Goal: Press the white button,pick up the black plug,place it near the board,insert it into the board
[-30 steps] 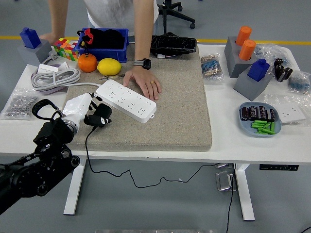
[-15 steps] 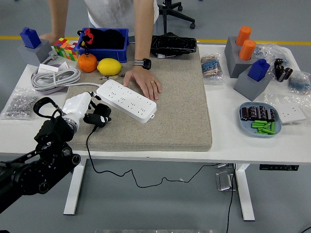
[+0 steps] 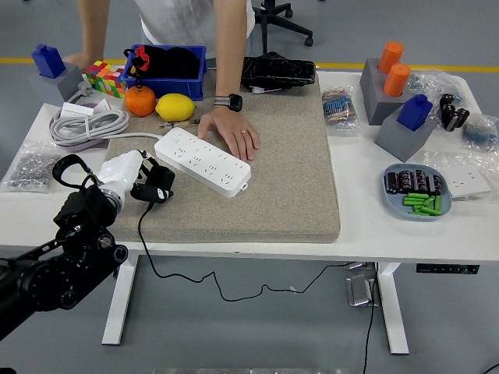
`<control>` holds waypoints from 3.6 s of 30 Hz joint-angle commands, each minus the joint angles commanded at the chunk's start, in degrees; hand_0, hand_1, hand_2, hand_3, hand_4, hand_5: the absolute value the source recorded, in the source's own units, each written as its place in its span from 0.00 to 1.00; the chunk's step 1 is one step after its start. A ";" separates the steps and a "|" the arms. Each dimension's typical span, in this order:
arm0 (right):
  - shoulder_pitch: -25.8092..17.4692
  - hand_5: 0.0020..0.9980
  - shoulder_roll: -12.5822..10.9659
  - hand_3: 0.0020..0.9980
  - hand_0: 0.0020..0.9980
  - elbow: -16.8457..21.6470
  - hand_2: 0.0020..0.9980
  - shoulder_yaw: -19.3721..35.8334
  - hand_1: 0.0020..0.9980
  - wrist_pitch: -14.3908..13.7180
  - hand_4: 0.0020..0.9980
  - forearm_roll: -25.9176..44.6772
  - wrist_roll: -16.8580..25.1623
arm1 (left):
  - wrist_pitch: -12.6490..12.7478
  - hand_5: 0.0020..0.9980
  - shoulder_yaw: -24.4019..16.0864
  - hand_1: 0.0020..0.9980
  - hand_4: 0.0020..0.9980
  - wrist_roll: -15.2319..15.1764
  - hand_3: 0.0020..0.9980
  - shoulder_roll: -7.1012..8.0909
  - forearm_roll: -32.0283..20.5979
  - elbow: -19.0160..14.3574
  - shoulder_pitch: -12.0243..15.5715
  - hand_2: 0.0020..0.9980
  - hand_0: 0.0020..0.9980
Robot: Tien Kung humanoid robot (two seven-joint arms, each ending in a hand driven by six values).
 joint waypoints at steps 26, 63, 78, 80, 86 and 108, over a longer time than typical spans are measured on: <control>-0.17 0.31 0.24 0.57 0.67 0.09 0.58 0.96 0.59 -0.09 0.63 -0.24 0.10 | -0.38 0.00 0.52 0.36 0.73 0.51 0.55 -0.55 -0.89 -0.03 -0.12 0.36 0.32; -0.80 0.30 0.31 0.57 0.67 0.05 0.58 3.22 0.59 -0.32 0.62 -0.80 0.42 | 1.57 0.00 -0.87 0.30 0.68 -5.10 0.55 -0.72 -1.04 -0.95 -3.61 0.30 0.33; -0.66 0.30 0.15 0.57 0.67 -0.03 0.58 3.84 0.59 -0.20 0.62 -0.77 0.39 | 1.22 0.00 3.89 0.29 0.69 -5.52 0.55 -3.45 -3.39 4.32 -9.31 0.30 0.32; -0.75 0.30 0.16 0.57 0.67 -0.10 0.58 3.96 0.59 -0.22 0.62 -0.81 0.39 | 1.30 0.00 4.39 0.29 0.69 -5.66 0.55 -3.81 -3.60 4.90 -9.53 0.30 0.32; -0.85 0.30 0.29 0.57 0.67 -0.05 0.58 3.98 0.59 -0.19 0.62 -0.69 0.40 | 1.76 0.00 6.74 0.29 0.69 -6.34 0.55 -5.24 -4.19 8.16 -10.56 0.30 0.32; -0.79 0.29 0.40 0.56 0.67 0.09 0.58 3.65 0.58 -0.21 0.62 -0.39 0.37 | 2.82 0.00 9.16 0.29 0.69 -6.57 0.55 -6.94 -3.36 15.43 -12.74 0.30 0.32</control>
